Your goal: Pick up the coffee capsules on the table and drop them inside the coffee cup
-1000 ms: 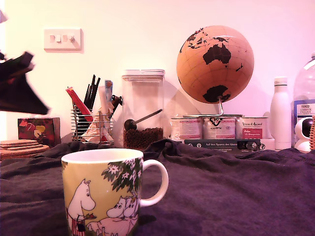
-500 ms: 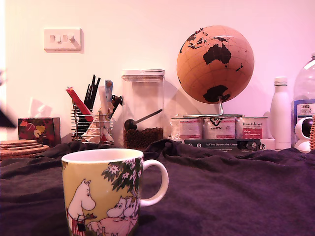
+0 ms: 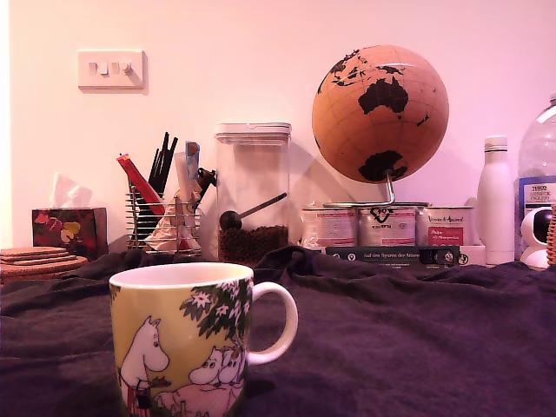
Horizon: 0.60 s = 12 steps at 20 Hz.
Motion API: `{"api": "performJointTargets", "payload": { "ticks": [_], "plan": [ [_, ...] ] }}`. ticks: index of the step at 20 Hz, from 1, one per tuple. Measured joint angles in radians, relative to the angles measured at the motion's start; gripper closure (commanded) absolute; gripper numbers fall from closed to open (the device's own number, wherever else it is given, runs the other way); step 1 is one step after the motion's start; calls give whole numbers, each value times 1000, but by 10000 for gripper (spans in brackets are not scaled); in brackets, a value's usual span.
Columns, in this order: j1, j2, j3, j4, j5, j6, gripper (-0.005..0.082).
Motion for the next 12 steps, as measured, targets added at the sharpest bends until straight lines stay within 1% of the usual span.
{"api": "performJointTargets", "payload": {
  "ticks": [4, 8, 12],
  "plan": [
    [0, -187, -2, -138, -33, -3, 788],
    [0, -354, -2, -283, -41, -13, 788],
    [0, -496, -2, -390, -61, -25, 788]
  ]
}}
